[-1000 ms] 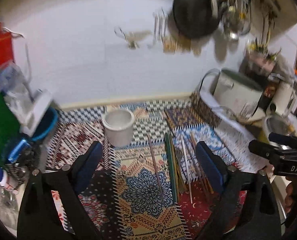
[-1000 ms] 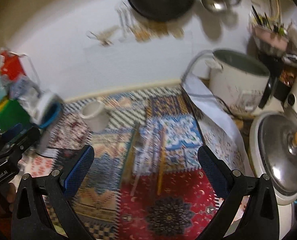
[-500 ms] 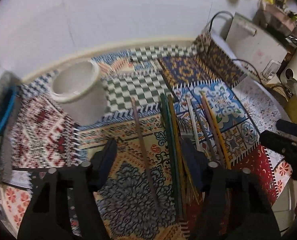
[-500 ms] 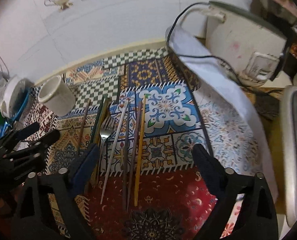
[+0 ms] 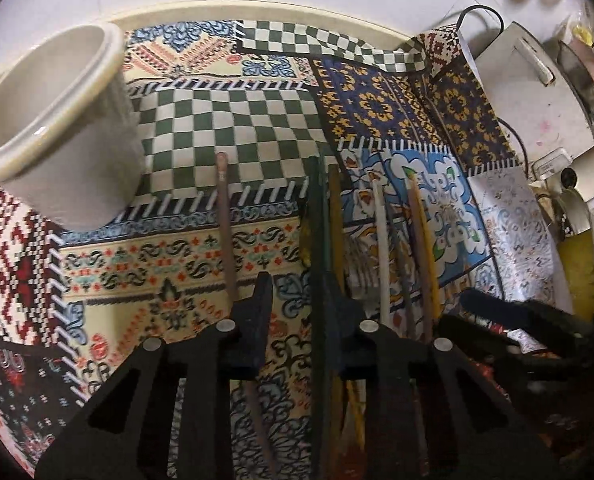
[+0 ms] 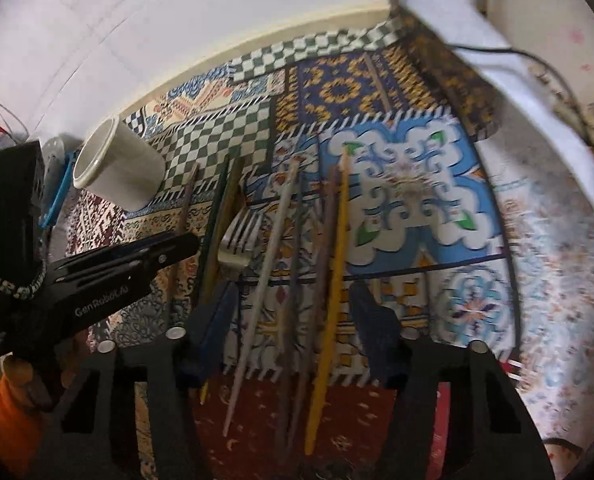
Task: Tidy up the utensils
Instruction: 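Lower both tools over the utensil pile on the cloth, then grasp a dark green chopstick with the left tool while the right tool grasps a white printed stick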
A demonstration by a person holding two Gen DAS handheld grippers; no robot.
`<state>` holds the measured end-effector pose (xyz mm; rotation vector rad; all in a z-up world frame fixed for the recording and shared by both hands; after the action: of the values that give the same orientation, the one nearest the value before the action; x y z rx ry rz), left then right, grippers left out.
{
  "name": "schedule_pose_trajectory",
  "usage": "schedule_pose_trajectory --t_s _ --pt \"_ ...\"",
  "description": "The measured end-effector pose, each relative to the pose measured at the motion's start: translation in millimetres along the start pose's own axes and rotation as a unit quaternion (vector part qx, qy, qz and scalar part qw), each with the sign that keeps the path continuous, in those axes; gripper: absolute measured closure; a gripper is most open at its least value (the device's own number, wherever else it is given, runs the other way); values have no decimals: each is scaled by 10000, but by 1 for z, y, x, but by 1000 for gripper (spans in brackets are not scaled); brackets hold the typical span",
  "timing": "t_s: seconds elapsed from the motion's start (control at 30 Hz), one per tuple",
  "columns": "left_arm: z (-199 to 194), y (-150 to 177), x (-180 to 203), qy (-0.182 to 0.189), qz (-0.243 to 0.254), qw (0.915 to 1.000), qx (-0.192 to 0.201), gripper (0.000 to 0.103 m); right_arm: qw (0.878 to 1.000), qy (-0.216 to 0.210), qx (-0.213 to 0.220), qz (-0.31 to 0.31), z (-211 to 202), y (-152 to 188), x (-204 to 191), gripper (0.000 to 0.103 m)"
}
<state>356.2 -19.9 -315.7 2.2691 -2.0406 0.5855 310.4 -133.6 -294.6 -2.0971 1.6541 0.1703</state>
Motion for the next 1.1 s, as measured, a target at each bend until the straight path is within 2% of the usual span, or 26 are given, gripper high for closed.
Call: schedule_pose_trajectory --t_s 0.07,0.27,0.4,0.53,0.63,0.7,0.77,1.1 --pt "5 -3 0 17 -12 10000 -80 85 9999 -91 -92 -43 8 -4 -3 66" --pt "17 -12 -3 -35 -149 9996 -228 94 9993 -172 -252 -209 20 -10 -9 81" --pt "19 -15 -3 -27 -183 9995 -256 99 9989 -183 -348 -250 28 -13 -10 85" --pt "20 -15 -3 12 -161 9995 -282 99 9985 -217 -422 -275 37 -16 -14 88" --pt "16 -10 -4 -152 -97 9996 -235 99 9986 -185 -403 -290 40 -18 -17 91" --pt "14 -5 -5 -270 -59 9994 -217 99 9988 -87 -370 -318 40 -19 -19 91" --pt "11 1 -8 -261 -73 9994 -217 99 9982 198 -352 -440 43 -20 -21 95" --pt "-14 14 -4 -41 -114 9999 43 99 9947 666 -199 -764 50 -23 -37 93"
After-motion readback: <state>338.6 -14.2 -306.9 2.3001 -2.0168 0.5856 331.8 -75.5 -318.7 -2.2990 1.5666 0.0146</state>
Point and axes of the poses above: each gripper's, at about its wrist camera, not at the fingertips, and z roughly the way its jaws point, x to its right, y to its underside, the point moved 1 cm from there along z, roughly the way its jaws point, and after that the axes turned 6 degrees about -x, right-handed, at the moved point
